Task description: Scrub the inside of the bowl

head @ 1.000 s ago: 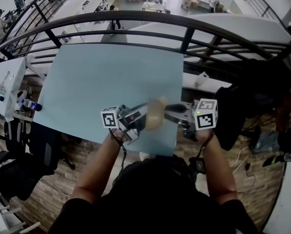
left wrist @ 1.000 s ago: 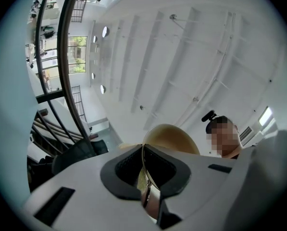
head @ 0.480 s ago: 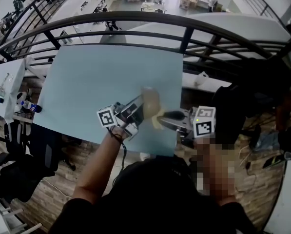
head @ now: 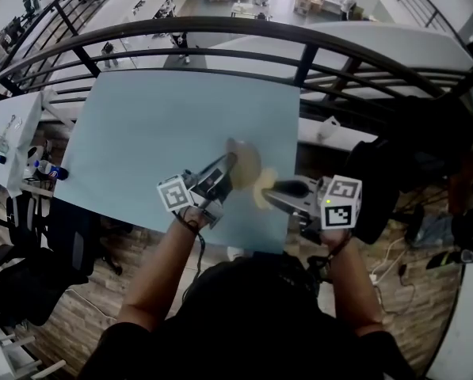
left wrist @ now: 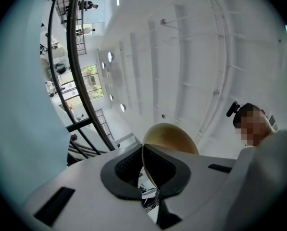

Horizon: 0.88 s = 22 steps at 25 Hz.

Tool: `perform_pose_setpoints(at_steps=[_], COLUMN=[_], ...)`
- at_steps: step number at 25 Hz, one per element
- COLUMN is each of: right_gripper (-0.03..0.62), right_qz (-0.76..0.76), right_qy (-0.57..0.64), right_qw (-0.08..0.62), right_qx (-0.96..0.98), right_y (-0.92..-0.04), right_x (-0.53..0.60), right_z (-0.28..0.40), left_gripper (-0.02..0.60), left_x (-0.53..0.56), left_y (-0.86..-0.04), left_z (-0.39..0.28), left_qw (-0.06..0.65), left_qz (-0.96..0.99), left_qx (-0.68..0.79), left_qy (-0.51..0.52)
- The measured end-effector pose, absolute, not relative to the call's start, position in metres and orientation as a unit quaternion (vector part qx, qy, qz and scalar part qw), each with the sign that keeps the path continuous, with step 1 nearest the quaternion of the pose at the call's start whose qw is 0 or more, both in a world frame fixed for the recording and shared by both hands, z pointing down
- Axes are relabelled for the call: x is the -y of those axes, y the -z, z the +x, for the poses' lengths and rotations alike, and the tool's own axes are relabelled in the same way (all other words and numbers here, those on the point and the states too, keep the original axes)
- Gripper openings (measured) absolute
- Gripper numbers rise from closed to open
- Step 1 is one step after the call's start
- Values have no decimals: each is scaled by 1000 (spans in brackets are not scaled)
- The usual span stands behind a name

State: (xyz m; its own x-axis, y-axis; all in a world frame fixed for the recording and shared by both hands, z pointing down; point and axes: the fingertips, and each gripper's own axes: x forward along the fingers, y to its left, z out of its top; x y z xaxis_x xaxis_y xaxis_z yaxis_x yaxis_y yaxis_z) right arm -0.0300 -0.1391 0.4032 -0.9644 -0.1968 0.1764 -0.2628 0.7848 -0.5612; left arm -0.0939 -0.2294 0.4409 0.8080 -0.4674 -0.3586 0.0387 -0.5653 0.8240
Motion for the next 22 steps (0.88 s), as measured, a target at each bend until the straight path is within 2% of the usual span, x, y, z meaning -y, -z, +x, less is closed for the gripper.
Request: perform_pose_setpoints(at_steps=[10, 22], right_gripper=[66, 64], right_qz=[146, 143], right_qy=[-276, -239], right_qw=[75, 89], right_qx=[947, 956], right_y=[-387, -361], right_x=[153, 174], right_z=[-14, -16], left_gripper=[8, 8], left_x=[219, 187], left_y=[-447, -428], left_z=[-92, -71], left_qw=[374, 240], left_qz=[896, 956], left_qx=[173, 157], left_qy=[166, 59])
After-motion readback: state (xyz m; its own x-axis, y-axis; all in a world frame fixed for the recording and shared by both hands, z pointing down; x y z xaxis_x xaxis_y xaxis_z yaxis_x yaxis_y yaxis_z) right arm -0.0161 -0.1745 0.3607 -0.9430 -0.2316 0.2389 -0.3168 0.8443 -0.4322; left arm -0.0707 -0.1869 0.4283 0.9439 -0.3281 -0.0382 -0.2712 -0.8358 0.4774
